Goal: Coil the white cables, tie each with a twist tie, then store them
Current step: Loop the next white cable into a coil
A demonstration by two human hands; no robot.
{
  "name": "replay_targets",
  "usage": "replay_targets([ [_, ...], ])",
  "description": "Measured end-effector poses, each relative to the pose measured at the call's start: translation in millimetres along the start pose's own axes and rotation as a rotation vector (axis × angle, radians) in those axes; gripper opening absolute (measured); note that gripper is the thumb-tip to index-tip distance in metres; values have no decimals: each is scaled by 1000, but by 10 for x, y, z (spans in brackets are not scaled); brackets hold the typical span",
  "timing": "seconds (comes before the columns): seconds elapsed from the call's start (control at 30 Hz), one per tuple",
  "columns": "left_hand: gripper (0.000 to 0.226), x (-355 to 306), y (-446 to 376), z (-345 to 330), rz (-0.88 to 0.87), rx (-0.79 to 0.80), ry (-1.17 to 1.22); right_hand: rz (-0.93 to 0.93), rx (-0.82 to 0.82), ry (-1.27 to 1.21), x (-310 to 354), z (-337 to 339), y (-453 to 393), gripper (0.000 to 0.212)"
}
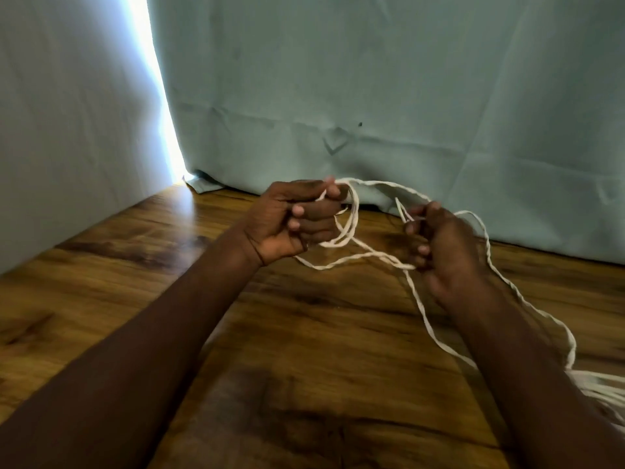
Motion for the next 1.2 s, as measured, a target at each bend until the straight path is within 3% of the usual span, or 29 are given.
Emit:
replay_targets([
  [0.1, 24, -73, -24, 66, -214, -18, 304, 206, -170, 656, -138, -109, 46, 41],
  [0.2, 34, -151, -14, 165, -406, -171, 411, 462, -180, 1339, -292, -219, 95, 38],
  [0.3, 39, -161, -1, 237, -563, -392, 356, 517, -77, 1494, -344, -392, 223, 20],
  [0.4, 43, -132, -26, 234, -602, -468, 199, 539, 143, 1475, -407, -564, 414, 13],
  [0.5, 47, -79, -70, 156, -512, -587, -317, 622, 307, 1419, -477, -689, 533, 11],
  [0.63, 46, -1, -27, 89, -300, -573, -1066, 746, 274, 1145, -402, -666, 525, 11],
  [0.7, 44, 11, 16, 97, -248, -508, -1236, 691, 238, 972, -305, -599, 544, 9],
  [0.77, 45, 21, 33, 93, -204, -435, -1318, 524, 276, 749, -208, -530, 545, 8],
  [0.83, 48, 52, 27, 37, -158, -350, -1318, 367, 358, 486, -131, -485, 515, 8],
  [0.9, 49, 55, 20, -14, -119, -309, -1234, 255, 416, 181, -54, -437, 454, 23],
  [1.0, 59, 18, 21, -35, -79, -272, -972, 175, 465, -119, 41, -338, 362, 38],
  [1.1, 57, -16, 8, -51, -23, -228, -630, 137, 379, -186, 10, -265, 243, 35],
  [1.2, 45, -37, -1, -55, -76, -250, -334, 200, 152, 105, -33, -225, 198, 23],
])
Point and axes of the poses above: each hand's wrist, its own y-axis away from the middle knuckle, its own z-axis out of the back of the hand, x = y × z, the point moved 1 cm from there along -y, towards the middle knuckle, and after that the axes turned 11 degrees about -z, right-handed, at the moved point
